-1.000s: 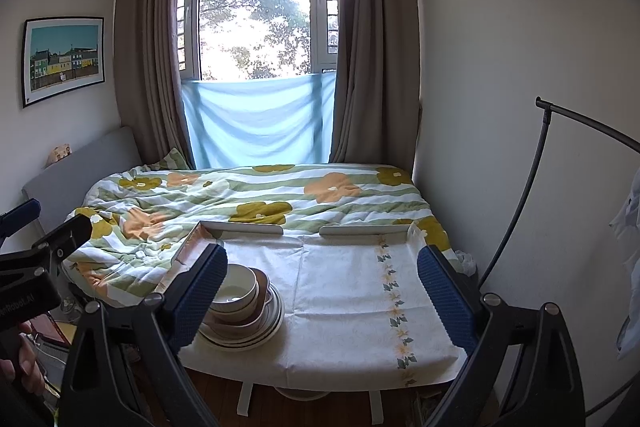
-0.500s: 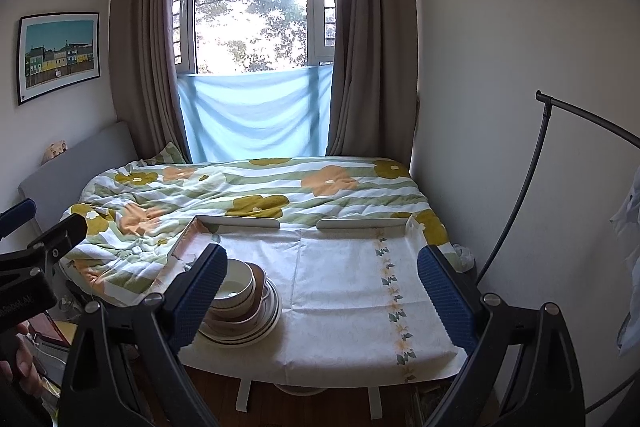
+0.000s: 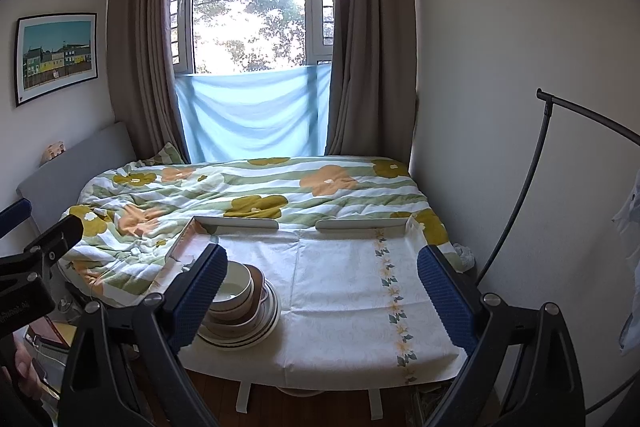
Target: Organize plates and bowls
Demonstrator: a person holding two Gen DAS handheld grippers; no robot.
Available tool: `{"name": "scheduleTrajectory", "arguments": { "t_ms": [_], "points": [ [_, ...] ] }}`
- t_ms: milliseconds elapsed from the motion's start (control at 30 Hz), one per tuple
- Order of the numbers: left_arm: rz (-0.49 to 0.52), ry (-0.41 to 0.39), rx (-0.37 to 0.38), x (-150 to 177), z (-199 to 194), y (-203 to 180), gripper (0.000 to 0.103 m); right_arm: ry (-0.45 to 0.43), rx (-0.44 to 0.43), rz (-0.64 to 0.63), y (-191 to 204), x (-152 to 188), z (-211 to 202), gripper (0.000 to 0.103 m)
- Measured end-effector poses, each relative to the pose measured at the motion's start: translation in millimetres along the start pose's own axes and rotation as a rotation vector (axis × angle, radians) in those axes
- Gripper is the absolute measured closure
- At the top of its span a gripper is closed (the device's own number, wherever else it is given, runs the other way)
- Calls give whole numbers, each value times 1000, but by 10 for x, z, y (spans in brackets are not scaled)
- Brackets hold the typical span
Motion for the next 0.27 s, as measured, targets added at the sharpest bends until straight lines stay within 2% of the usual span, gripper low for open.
{"name": "scheduleTrajectory", "arguments": {
  "t_ms": [267],
  "points": [
    [2,2,-19,-13,157,48,0,13,1,2,14,6,73,8]
  ]
}}
Point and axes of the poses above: each gripper's, at about its wrist camera, not at the fingertips, and z roughly the way its jaws point, y to its left, x to its underside, the point moved 3 cm from there along z, roughly the way its jaws point
